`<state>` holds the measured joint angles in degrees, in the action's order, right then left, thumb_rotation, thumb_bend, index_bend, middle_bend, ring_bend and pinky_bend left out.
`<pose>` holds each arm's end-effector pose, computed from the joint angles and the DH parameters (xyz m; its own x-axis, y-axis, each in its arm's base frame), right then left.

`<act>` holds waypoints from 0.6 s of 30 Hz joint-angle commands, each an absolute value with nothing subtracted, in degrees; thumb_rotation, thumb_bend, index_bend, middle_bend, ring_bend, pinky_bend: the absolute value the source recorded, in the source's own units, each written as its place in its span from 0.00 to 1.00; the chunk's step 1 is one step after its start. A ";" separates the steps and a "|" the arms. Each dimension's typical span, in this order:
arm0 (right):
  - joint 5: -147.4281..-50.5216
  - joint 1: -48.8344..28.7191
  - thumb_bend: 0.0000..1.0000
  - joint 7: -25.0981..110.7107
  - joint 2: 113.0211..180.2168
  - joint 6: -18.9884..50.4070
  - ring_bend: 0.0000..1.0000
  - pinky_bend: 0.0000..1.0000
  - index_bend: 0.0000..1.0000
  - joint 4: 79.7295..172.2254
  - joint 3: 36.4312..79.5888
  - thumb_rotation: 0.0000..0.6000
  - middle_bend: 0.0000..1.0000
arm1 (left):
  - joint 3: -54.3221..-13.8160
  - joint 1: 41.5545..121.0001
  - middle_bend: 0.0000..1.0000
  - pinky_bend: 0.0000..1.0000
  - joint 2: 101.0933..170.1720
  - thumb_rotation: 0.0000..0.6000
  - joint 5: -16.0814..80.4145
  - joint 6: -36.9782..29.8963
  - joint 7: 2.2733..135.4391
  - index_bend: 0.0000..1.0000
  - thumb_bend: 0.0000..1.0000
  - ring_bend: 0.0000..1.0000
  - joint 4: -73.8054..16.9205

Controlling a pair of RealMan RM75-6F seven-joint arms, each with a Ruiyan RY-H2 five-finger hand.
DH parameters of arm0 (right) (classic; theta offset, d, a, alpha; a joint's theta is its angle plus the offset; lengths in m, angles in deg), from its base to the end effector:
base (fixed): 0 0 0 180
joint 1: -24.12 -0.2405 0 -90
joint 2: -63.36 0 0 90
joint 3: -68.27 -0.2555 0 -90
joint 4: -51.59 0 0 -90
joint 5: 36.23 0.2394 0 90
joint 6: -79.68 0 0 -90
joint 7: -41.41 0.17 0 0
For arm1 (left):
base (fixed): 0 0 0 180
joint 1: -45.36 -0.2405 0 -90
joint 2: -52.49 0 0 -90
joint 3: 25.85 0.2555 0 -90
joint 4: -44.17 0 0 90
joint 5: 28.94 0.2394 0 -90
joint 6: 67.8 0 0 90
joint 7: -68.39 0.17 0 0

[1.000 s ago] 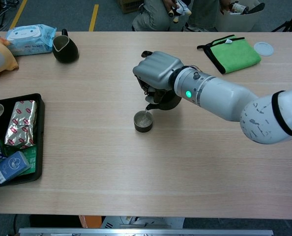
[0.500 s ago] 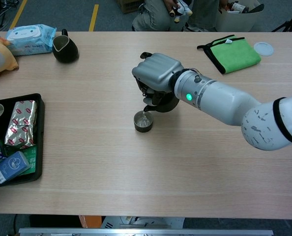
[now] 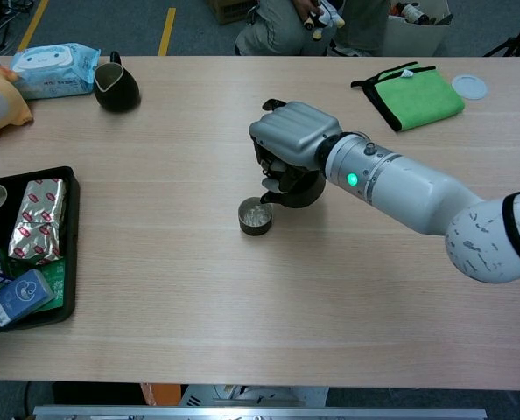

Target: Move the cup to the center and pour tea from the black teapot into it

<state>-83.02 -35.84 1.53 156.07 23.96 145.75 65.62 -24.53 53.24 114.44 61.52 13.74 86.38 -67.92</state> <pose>-0.0534 -0.3282 -0.1107 0.6726 -0.2819 0.6842 -0.6778 -0.6056 0.4169 -0.2287 0.1957 0.0942 0.4225 0.1032 0.9005 0.8987 -0.1762 -0.4015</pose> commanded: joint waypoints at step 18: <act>-89.37 -27.32 0.33 16.35 151.35 22.87 0.91 0.05 1.00 145.34 63.89 0.96 0.96 | -24.85 53.90 0.16 0.08 114.44 1.00 61.16 12.51 87.02 0.10 0.27 0.13 -68.23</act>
